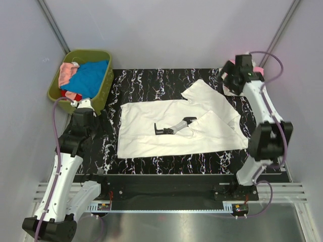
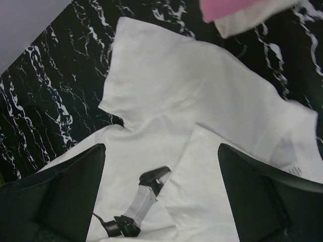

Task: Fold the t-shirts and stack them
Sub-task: Fold the tshirt

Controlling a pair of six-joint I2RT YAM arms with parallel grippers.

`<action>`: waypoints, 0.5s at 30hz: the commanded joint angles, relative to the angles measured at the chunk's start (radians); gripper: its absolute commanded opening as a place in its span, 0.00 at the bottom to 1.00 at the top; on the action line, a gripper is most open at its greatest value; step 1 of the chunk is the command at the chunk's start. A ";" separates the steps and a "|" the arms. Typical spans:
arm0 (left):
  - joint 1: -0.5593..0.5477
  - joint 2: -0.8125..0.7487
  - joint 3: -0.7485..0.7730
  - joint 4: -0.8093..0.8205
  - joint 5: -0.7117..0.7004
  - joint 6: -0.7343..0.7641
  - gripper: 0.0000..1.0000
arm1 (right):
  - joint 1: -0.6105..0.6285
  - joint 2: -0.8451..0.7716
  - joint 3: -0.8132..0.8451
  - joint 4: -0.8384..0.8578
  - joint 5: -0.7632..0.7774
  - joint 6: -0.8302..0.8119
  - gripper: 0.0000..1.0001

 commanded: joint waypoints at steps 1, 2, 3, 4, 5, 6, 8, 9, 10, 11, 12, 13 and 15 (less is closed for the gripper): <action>0.006 -0.050 -0.021 0.045 -0.068 0.047 0.99 | 0.052 0.246 0.247 -0.071 -0.034 -0.127 1.00; 0.012 -0.059 -0.027 0.048 -0.076 0.041 0.99 | 0.058 0.310 0.320 -0.095 -0.049 -0.164 1.00; 0.014 -0.066 -0.030 0.051 -0.081 0.038 0.99 | 0.062 0.449 0.489 -0.129 -0.040 -0.176 1.00; 0.014 -0.070 -0.032 0.054 -0.089 0.035 0.99 | 0.075 0.519 0.582 -0.198 -0.037 -0.193 1.00; 0.015 -0.082 -0.039 0.055 -0.089 0.030 0.99 | 0.078 0.587 0.674 -0.227 -0.008 -0.216 0.99; 0.017 -0.089 -0.042 0.060 -0.087 0.030 0.99 | 0.085 0.713 0.854 -0.255 0.007 -0.221 0.99; 0.017 -0.095 -0.044 0.066 -0.085 0.032 0.99 | 0.089 0.826 1.029 -0.303 -0.002 -0.236 0.99; 0.019 -0.098 -0.045 0.065 -0.086 0.030 0.99 | 0.086 0.912 1.159 -0.306 0.000 -0.239 0.99; 0.019 -0.099 -0.047 0.068 -0.086 0.029 0.99 | 0.088 0.941 1.221 -0.286 0.004 -0.245 0.99; 0.019 -0.099 -0.047 0.066 -0.087 0.029 0.99 | 0.088 0.958 1.221 -0.256 0.010 -0.248 0.99; 0.020 -0.098 -0.047 0.066 -0.089 0.029 0.99 | 0.088 0.960 1.189 -0.219 0.015 -0.253 0.99; 0.020 -0.098 -0.045 0.065 -0.093 0.027 0.99 | 0.088 0.955 1.156 -0.130 0.021 -0.257 0.98; 0.023 -0.106 -0.047 0.063 -0.095 0.026 0.99 | 0.086 0.966 1.099 -0.065 0.032 -0.265 0.98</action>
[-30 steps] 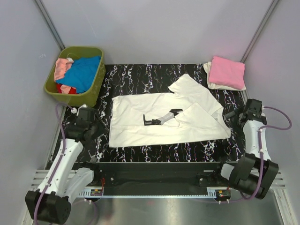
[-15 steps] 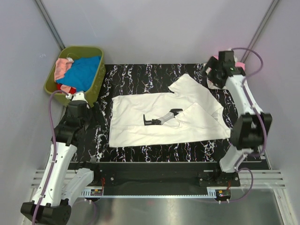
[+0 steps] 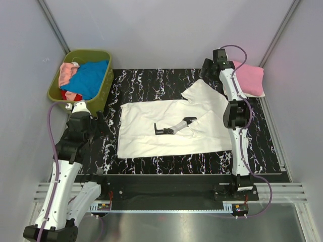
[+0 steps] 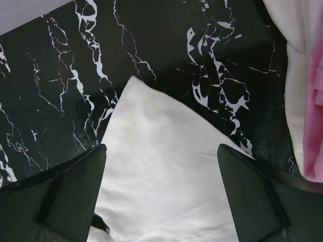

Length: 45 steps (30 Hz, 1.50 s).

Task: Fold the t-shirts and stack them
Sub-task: Fold the tshirt

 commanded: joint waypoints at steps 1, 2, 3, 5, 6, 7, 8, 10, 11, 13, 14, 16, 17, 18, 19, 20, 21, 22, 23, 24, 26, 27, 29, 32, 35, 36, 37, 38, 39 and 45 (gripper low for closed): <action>0.009 -0.021 -0.008 0.047 -0.030 0.011 0.99 | 0.003 -0.007 0.016 0.132 0.037 -0.045 0.97; 0.009 -0.028 -0.011 0.048 -0.030 0.011 0.99 | 0.003 0.019 0.045 0.128 0.035 -0.044 0.96; 0.012 -0.031 -0.011 0.048 -0.030 0.013 0.99 | 0.005 0.071 0.112 0.125 0.032 -0.044 0.96; 0.012 -0.037 -0.014 0.050 -0.033 0.013 0.99 | 0.011 0.104 0.141 0.160 0.029 -0.047 0.96; 0.012 -0.036 -0.014 0.051 -0.033 0.011 0.99 | 0.011 0.113 0.122 0.186 0.029 -0.039 0.96; 0.012 -0.036 -0.013 0.050 -0.036 0.010 0.99 | 0.014 0.113 0.104 0.244 0.022 -0.026 0.96; 0.012 -0.036 -0.013 0.050 -0.038 0.011 0.99 | 0.014 0.118 0.089 0.270 0.000 0.000 0.96; 0.012 -0.033 -0.013 0.048 -0.041 0.008 0.99 | 0.017 0.162 0.119 0.287 -0.009 0.023 0.95; 0.014 -0.033 -0.013 0.048 -0.041 0.010 0.99 | 0.017 0.183 0.144 0.287 -0.026 0.045 0.95; 0.014 -0.033 -0.013 0.047 -0.046 0.007 0.99 | 0.021 0.217 0.165 0.307 -0.046 0.066 0.94; 0.015 -0.037 -0.013 0.047 -0.046 0.005 0.99 | 0.024 0.220 0.147 0.315 -0.047 0.082 0.94; 0.020 -0.039 -0.014 0.048 -0.044 0.007 0.99 | 0.032 0.234 0.139 0.325 -0.081 0.096 0.91; 0.026 -0.039 -0.014 0.048 -0.043 0.008 0.99 | 0.043 0.242 0.147 0.324 -0.093 0.102 0.90; 0.030 -0.039 -0.014 0.051 -0.039 0.010 0.99 | 0.044 0.260 0.157 0.321 -0.104 0.108 0.87; 0.034 -0.039 -0.014 0.051 -0.033 0.010 0.99 | 0.047 0.263 0.168 0.306 -0.113 0.117 0.85; 0.040 -0.039 -0.014 0.050 -0.032 0.011 0.99 | 0.051 0.263 0.156 0.306 -0.112 0.125 0.82; 0.040 -0.039 -0.014 0.050 -0.033 0.011 0.99 | 0.052 0.250 0.141 0.309 -0.107 0.129 0.77; 0.040 -0.040 -0.014 0.051 -0.033 0.010 0.99 | 0.052 0.244 0.127 0.309 -0.106 0.132 0.75; 0.040 -0.044 -0.016 0.051 -0.033 0.010 0.99 | 0.054 0.239 0.110 0.303 -0.103 0.136 0.73; 0.040 -0.045 -0.016 0.053 -0.033 0.010 0.99 | 0.052 0.234 0.107 0.295 -0.103 0.136 0.71; 0.041 -0.048 -0.016 0.053 -0.033 0.010 0.99 | 0.052 0.230 0.095 0.264 -0.094 0.132 0.62; 0.041 -0.048 -0.016 0.053 -0.033 0.010 0.99 | 0.052 0.216 0.084 0.261 -0.090 0.131 0.59; 0.043 -0.050 -0.018 0.053 -0.032 0.011 0.99 | 0.052 0.199 0.040 0.269 -0.071 0.123 0.43; 0.047 -0.048 -0.016 0.054 -0.032 0.011 0.99 | 0.054 0.182 0.027 0.267 -0.055 0.108 0.19; 0.050 -0.048 -0.016 0.051 -0.032 0.011 0.99 | 0.051 0.179 0.029 0.266 -0.032 0.094 0.00; 0.050 -0.048 -0.018 0.053 -0.032 0.011 0.99 | 0.051 0.176 0.027 0.266 -0.031 0.091 0.00; 0.050 -0.048 -0.016 0.053 -0.032 0.013 0.99 | 0.052 0.174 0.023 0.269 -0.026 0.085 0.00; 0.052 -0.048 -0.016 0.053 -0.032 0.013 0.99 | 0.051 0.170 0.010 0.273 -0.026 0.085 0.00; 0.054 -0.050 -0.016 0.054 -0.032 0.011 0.99 | 0.051 0.158 0.003 0.282 -0.026 0.080 0.00; 0.058 -0.050 -0.016 0.054 -0.032 0.011 0.99 | 0.051 0.015 -0.134 0.394 0.003 0.062 0.00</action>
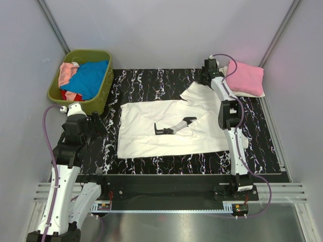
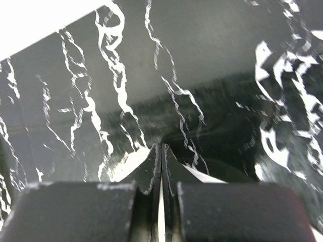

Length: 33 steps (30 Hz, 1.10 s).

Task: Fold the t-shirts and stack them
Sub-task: Fold the tshirt

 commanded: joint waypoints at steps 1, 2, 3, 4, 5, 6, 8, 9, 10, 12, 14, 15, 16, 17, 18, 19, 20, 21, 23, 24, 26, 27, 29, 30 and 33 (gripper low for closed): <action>0.009 -0.007 -0.001 0.047 -0.012 0.012 0.99 | 0.005 -0.149 -0.081 0.048 0.048 -0.037 0.00; 0.012 -0.008 -0.001 0.046 -0.012 0.013 0.99 | 0.007 -0.192 -0.090 0.054 0.052 -0.037 0.00; 0.012 -0.009 -0.001 0.047 -0.012 0.012 0.99 | 0.005 -0.211 -0.099 0.063 0.054 -0.040 0.00; 0.013 -0.009 -0.001 0.049 -0.012 0.012 0.99 | 0.007 -0.232 -0.119 0.069 0.054 -0.042 0.00; 0.013 -0.007 -0.003 0.049 -0.010 0.012 0.99 | 0.004 -0.263 -0.122 0.071 0.051 -0.045 0.00; 0.015 -0.007 -0.001 0.049 -0.010 0.012 0.99 | 0.005 -0.272 -0.116 0.053 0.051 -0.043 0.00; 0.015 -0.008 -0.001 0.049 -0.010 0.012 0.99 | 0.005 -0.256 -0.048 0.007 0.033 -0.051 0.00; 0.015 -0.009 -0.001 0.049 -0.010 0.012 0.99 | 0.007 -0.242 -0.011 -0.053 0.020 -0.057 0.09; 0.016 -0.010 -0.003 0.050 -0.010 0.012 0.99 | 0.007 -0.226 0.049 -0.081 0.010 -0.071 0.50; 0.016 -0.010 -0.003 0.050 -0.007 0.013 0.99 | 0.008 -0.203 0.065 -0.113 0.009 -0.079 0.84; 0.018 -0.007 -0.003 0.049 -0.004 0.015 0.99 | 0.010 -0.191 0.046 -0.115 -0.006 -0.083 0.96; 0.018 -0.005 -0.003 0.050 -0.004 0.015 0.99 | 0.010 -0.183 0.042 -0.116 -0.006 -0.083 0.96; 0.019 -0.007 -0.003 0.052 -0.004 0.015 0.99 | 0.011 -0.174 0.049 -0.121 -0.035 -0.083 0.96; 0.021 -0.007 -0.001 0.050 -0.004 0.015 0.99 | 0.013 -0.147 0.059 -0.125 -0.041 -0.083 0.96; 0.021 -0.005 -0.003 0.052 -0.003 0.017 0.99 | 0.016 -0.130 0.075 -0.148 -0.046 -0.085 0.96; 0.024 -0.007 -0.003 0.052 -0.003 0.017 0.99 | 0.019 -0.111 0.120 -0.164 -0.050 -0.092 0.96; 0.025 -0.007 -0.003 0.053 -0.001 0.017 0.99 | 0.028 -0.081 0.141 -0.179 -0.043 -0.100 0.96; 0.027 -0.005 -0.003 0.054 0.002 0.017 0.99 | 0.034 -0.067 0.158 -0.207 -0.032 -0.109 0.95; 0.030 -0.007 -0.003 0.054 0.003 0.018 0.99 | 0.056 -0.055 0.164 -0.214 0.021 -0.142 0.95; 0.030 -0.007 -0.003 0.052 0.003 0.020 0.99 | 0.062 -0.056 0.157 -0.214 0.055 -0.161 0.94; 0.032 -0.008 -0.003 0.054 0.003 0.018 0.99 | 0.077 -0.045 0.154 -0.227 0.087 -0.183 0.93; 0.032 -0.010 -0.004 0.054 0.005 0.018 0.99 | 0.085 -0.039 0.161 -0.233 0.109 -0.195 0.93; 0.032 -0.012 -0.004 0.055 0.005 0.021 0.99 | 0.096 -0.013 0.184 -0.250 0.157 -0.235 0.93; 0.032 -0.013 -0.004 0.055 0.006 0.020 0.99 | 0.105 -0.006 0.189 -0.257 0.184 -0.259 0.93; 0.032 -0.018 -0.004 0.055 0.006 0.020 0.99 | 0.113 0.028 0.209 -0.280 0.218 -0.289 0.92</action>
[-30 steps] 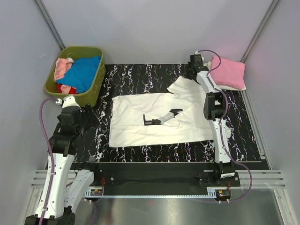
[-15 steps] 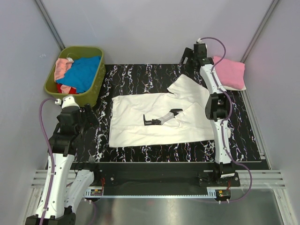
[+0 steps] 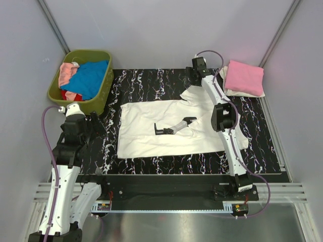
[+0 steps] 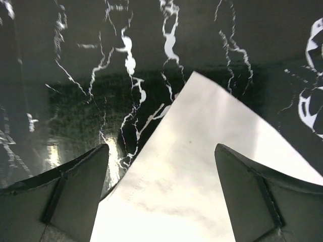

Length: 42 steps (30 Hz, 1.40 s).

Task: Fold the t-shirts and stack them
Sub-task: Fold the tshirt

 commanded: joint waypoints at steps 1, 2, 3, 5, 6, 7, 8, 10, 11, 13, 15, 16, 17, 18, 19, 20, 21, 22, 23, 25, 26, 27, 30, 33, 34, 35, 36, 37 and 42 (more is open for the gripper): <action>0.007 -0.017 -0.004 0.056 0.005 0.019 0.99 | 0.013 0.029 0.073 -0.037 0.102 -0.084 0.92; 0.006 -0.019 -0.006 0.056 0.006 0.020 0.99 | 0.016 0.042 0.076 -0.040 0.116 -0.094 0.90; 0.006 -0.019 -0.006 0.056 0.008 0.020 0.99 | 0.018 0.046 0.076 -0.051 0.138 -0.115 0.88; 0.007 -0.017 -0.006 0.057 0.010 0.022 0.99 | 0.021 0.063 0.078 -0.066 0.161 -0.137 0.82; 0.007 -0.017 -0.006 0.057 0.011 0.020 0.99 | 0.021 0.068 0.079 -0.074 0.176 -0.147 0.79; 0.007 -0.016 -0.007 0.057 0.011 0.022 0.99 | 0.021 0.071 0.069 -0.076 0.184 -0.152 0.76; 0.007 -0.014 -0.006 0.057 0.011 0.022 0.99 | 0.021 0.071 0.061 -0.076 0.190 -0.157 0.70; 0.010 -0.014 -0.006 0.056 0.011 0.022 0.99 | 0.020 0.066 0.053 -0.083 0.199 -0.163 0.63; 0.010 -0.014 -0.006 0.056 0.010 0.022 0.99 | 0.020 0.062 0.044 -0.070 0.202 -0.163 0.59; 0.010 -0.014 -0.006 0.056 0.010 0.020 0.99 | 0.020 0.054 0.030 -0.059 0.201 -0.160 0.51; 0.010 -0.011 -0.006 0.056 0.010 0.022 0.99 | 0.018 0.048 0.030 -0.045 0.193 -0.157 0.42; 0.010 -0.013 -0.006 0.056 0.010 0.022 0.99 | 0.018 0.043 0.029 -0.041 0.187 -0.155 0.39; 0.010 -0.011 -0.004 0.056 0.010 0.022 0.99 | 0.018 0.040 0.029 -0.033 0.185 -0.154 0.36; 0.010 -0.010 -0.004 0.056 0.010 0.022 0.99 | 0.018 0.036 0.021 -0.027 0.179 -0.150 0.32; 0.010 -0.010 -0.004 0.054 0.010 0.022 0.99 | 0.016 0.022 0.013 -0.018 0.178 -0.149 0.24; 0.010 -0.007 -0.004 0.054 0.010 0.022 0.99 | 0.018 0.016 0.001 -0.002 0.175 -0.146 0.19; 0.010 -0.007 -0.004 0.056 0.011 0.022 0.99 | 0.018 0.010 -0.003 0.002 0.175 -0.146 0.16; 0.010 -0.005 -0.004 0.056 0.010 0.022 0.99 | 0.018 0.002 -0.007 0.007 0.172 -0.143 0.08; 0.010 -0.004 -0.004 0.056 0.010 0.022 0.99 | 0.018 0.000 -0.007 0.007 0.169 -0.141 0.05; 0.010 0.000 -0.003 0.054 0.010 0.022 0.99 | 0.010 -0.009 -0.008 0.002 0.159 -0.129 0.00; 0.012 0.000 -0.003 0.054 0.008 0.020 0.99 | 0.009 -0.015 -0.013 -0.001 0.156 -0.123 0.00; 0.010 0.001 -0.003 0.053 0.008 0.020 0.99 | 0.007 -0.023 -0.028 0.001 0.147 -0.114 0.00; 0.010 0.001 -0.003 0.054 0.006 0.020 0.99 | 0.003 -0.076 -0.072 0.019 0.144 -0.089 0.00; 0.012 0.010 -0.001 0.053 0.006 0.022 0.99 | 0.003 -0.159 -0.131 0.058 0.121 -0.068 0.00; 0.015 0.012 -0.001 0.053 0.014 0.025 0.99 | 0.003 -0.208 -0.144 0.064 0.112 -0.060 0.00; 0.019 0.018 0.005 0.054 0.035 0.030 0.99 | 0.003 -0.231 -0.160 0.061 0.101 -0.048 0.00; 0.027 0.024 0.005 0.059 0.057 0.045 0.99 | 0.004 -0.259 -0.202 0.062 0.081 -0.023 0.00; 0.029 0.035 0.007 0.066 0.075 0.048 0.99 | 0.003 -0.323 -0.233 0.064 0.070 -0.014 0.00; 0.015 0.214 0.111 0.099 0.149 0.024 0.96 | 0.003 -0.551 -0.530 0.127 0.009 0.070 0.00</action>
